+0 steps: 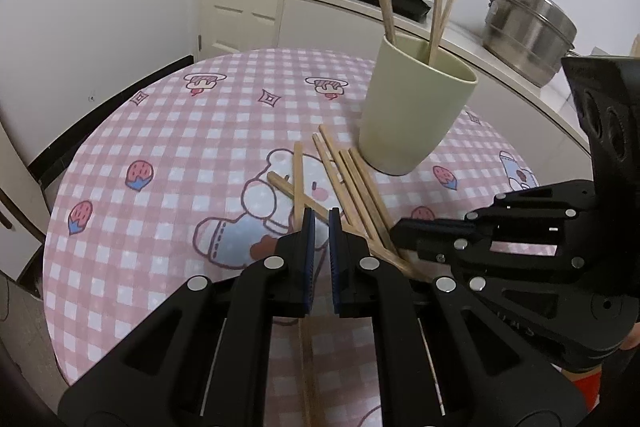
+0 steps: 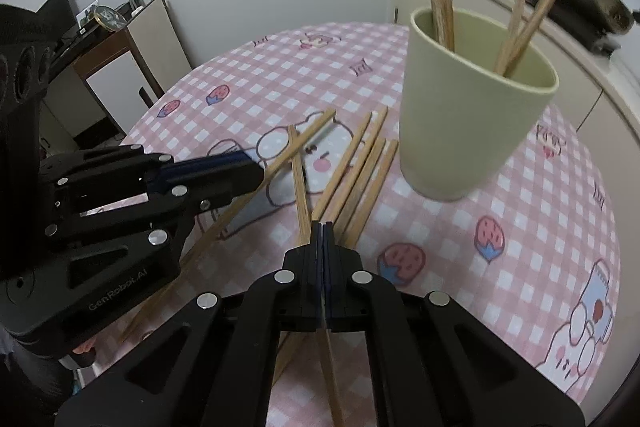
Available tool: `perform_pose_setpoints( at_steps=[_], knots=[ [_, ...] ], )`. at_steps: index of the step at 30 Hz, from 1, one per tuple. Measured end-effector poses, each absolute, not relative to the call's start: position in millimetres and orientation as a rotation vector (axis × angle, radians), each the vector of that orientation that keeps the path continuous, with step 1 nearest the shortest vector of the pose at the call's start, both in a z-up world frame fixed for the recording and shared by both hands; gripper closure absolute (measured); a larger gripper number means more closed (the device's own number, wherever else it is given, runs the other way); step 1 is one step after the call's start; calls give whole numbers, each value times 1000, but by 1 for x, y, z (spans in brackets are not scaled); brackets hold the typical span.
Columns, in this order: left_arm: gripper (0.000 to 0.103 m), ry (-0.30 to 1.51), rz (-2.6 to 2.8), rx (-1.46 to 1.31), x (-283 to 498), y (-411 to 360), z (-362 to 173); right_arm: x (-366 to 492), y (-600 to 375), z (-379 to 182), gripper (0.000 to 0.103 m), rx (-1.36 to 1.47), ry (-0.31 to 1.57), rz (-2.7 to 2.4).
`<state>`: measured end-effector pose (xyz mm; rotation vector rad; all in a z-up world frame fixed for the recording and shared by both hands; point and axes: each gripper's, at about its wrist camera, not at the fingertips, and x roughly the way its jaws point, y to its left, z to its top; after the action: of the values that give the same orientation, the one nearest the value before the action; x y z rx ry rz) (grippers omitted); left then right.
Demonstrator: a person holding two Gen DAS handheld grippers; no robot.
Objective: Organize utensils
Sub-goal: 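Close the left gripper on one chopstick while the right gripper closes on another, then lift both held chopsticks upright above the green cup with both grippers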
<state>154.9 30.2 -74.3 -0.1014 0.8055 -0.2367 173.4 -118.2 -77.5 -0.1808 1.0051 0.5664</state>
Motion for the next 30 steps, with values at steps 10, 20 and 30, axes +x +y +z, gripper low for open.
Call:
perform_pose_setpoints(
  at_steps=[10,20,30],
  knots=[
    [95,845,-178,-59,162,34,-77,175,-105,-82,92,-236,1044,575],
    [95,921,-183,-61,168,40,-88,175,-94,-86,92,-353,1044,549],
    [43,900,-188,-23,168,31,-85,164,-110,-88,98,-366,1036,518]
  ],
)
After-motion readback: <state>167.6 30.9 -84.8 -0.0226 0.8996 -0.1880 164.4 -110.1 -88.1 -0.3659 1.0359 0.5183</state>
